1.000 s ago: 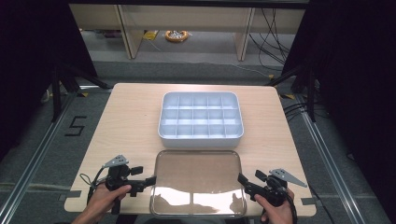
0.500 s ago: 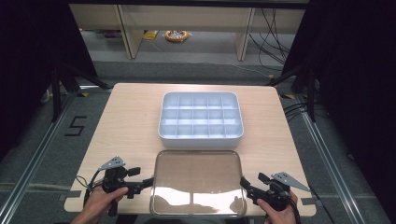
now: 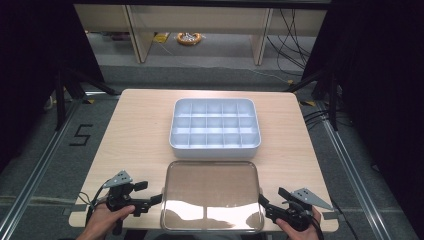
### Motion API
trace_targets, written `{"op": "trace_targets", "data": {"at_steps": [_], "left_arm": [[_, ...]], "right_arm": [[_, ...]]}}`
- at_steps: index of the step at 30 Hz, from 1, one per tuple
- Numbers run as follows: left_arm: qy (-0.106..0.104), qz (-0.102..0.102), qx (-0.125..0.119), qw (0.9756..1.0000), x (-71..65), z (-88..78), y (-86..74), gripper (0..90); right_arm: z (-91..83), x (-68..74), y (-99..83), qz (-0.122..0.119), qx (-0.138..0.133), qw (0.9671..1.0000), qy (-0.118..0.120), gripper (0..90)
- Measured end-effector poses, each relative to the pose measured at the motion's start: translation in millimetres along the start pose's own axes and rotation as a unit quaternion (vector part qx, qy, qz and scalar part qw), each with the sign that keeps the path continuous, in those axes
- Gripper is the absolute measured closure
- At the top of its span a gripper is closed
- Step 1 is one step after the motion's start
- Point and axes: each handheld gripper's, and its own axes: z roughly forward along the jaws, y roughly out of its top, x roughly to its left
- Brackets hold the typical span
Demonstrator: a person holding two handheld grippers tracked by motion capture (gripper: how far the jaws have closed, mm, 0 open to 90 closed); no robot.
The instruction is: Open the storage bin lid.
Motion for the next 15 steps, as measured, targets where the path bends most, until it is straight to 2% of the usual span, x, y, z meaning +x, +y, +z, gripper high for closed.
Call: {"op": "trace_targets", "data": {"at_steps": [1,2,4,5,6,7,9,11,12,13,14,15], "left_arm": [[0.001,0.002,0.004,1.0,-0.1,-1.2,-0.5,14.9],[0.001,0.003,0.006,1.0,-0.1,-1.8,-0.7,14.9],[0.004,0.006,0.002,1.0,-0.7,-2.3,-2.5,14.9],[0.001,0.004,-0.001,1.0,-1.0,-2.4,-2.9,14.9],[0.003,0.002,0.0,1.0,-1.4,-3.1,-3.2,14.9],[0.005,0.008,0.005,0.9999,-1.3,-4.8,-3.6,14.9],[0.005,-0.001,-0.005,1.0,-3.1,-4.3,-4.6,14.9],[0.009,0.001,-0.004,0.9999,-3.8,-5.8,-5.2,14.9],[0.006,0.002,-0.005,1.0,-3.4,-6.0,-5.9,14.9],[0.006,0.003,-0.005,1.0,-3.6,-6.7,-6.3,14.9],[0.009,0.001,-0.004,0.9999,-4.5,-7.5,-6.5,14.9],[0.012,0.005,-0.004,0.9999,-4.6,-8.4,-6.8,14.9]], "right_arm": [[-2.2,1.0,0.3,-0.004,0.01,0.9999,-0.01,17.7],[-1.4,2.8,-1.2,0.008,0.0,1.0,-0.005,17.7],[-2.4,1.5,-1.1,-0.003,-0.002,1.0,0.004,17.7],[-4.5,2.6,-1.5,0.0,0.008,0.9999,-0.006,17.8],[-6.1,5.9,-1.8,0.025,0.017,0.9995,-0.004,17.8],[-4.9,1.4,-1.9,-0.006,0.008,0.9999,-0.01,17.9],[-5.7,-0.1,-2.7,-0.023,0.005,0.9996,-0.015,18.2],[-5.3,0.3,-3.3,-0.024,0.002,0.9997,-0.009,18.5],[-7.6,2.6,-3.9,-0.008,0.008,0.9999,-0.01,18.6],[-7.7,0.0,-3.8,-0.024,0.001,0.9996,-0.011,18.6],[-7.4,-0.1,-4.8,-0.022,0.007,0.9997,-0.007,18.6],[-9.2,-1.2,-4.9,-0.036,0.007,0.9991,-0.021,18.6]]}}
